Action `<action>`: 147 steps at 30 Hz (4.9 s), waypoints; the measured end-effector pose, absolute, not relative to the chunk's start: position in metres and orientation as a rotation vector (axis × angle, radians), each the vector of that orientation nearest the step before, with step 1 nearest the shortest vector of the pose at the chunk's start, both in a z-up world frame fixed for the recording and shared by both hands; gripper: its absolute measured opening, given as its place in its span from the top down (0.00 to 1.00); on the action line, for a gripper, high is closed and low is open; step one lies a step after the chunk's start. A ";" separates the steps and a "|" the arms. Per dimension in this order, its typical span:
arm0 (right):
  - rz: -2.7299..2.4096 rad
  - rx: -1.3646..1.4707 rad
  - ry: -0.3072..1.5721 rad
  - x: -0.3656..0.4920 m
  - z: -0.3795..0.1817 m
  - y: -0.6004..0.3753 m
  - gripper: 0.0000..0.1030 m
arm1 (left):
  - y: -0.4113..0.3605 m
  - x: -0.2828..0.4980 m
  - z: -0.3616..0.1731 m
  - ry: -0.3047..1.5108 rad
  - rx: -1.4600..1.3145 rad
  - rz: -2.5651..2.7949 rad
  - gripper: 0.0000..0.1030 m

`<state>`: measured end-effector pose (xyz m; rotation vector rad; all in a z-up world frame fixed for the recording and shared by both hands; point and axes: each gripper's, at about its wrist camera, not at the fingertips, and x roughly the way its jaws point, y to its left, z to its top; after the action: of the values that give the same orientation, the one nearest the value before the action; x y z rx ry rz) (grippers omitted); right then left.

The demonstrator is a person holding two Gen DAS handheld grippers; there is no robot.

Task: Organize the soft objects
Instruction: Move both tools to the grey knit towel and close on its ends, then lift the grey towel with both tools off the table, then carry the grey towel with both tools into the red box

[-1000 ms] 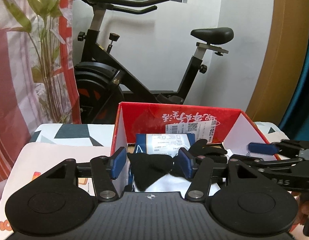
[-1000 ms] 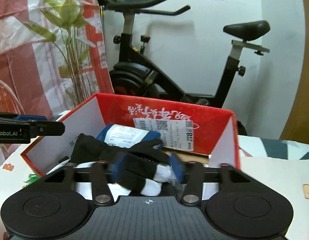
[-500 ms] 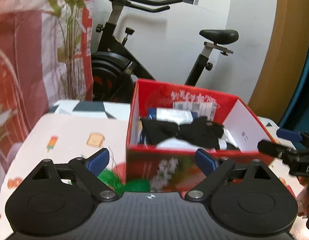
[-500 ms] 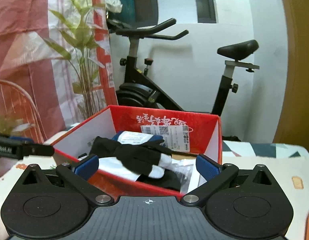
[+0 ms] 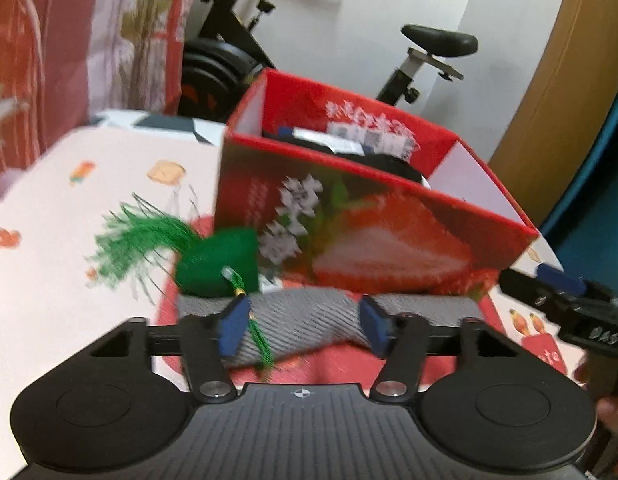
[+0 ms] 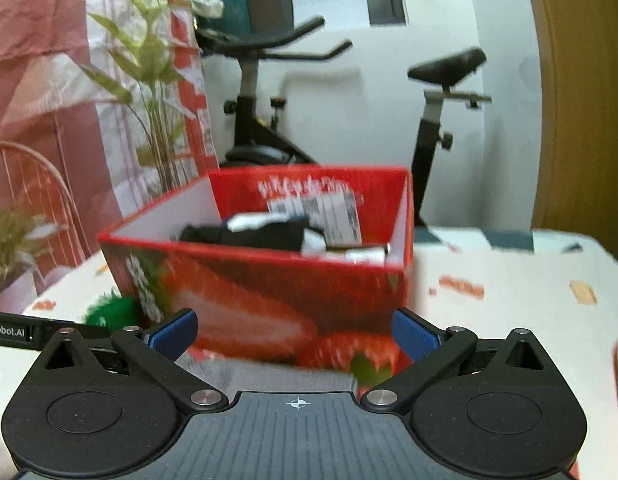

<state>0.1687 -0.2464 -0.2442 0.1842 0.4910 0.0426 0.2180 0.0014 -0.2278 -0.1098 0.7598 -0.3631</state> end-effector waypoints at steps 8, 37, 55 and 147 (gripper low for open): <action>0.039 0.243 0.590 0.178 -0.280 -0.252 0.22 | -0.016 0.225 -0.252 0.798 -0.111 -0.416 0.49; 0.100 0.220 0.733 0.191 -0.312 -0.268 0.80 | 0.020 0.239 -0.257 0.801 -0.120 -0.266 0.48; 0.068 0.210 0.746 0.182 -0.310 -0.278 0.81 | 0.030 0.265 -0.251 0.776 -0.149 -0.223 0.43; 0.168 0.127 0.379 0.179 -0.151 -0.288 0.87 | -0.005 0.258 -0.151 0.548 -0.111 -0.529 0.87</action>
<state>0.1790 -0.2879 -0.1513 0.1270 0.3788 0.1681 0.2581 -0.0053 -0.1514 -0.1114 0.5482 -0.5290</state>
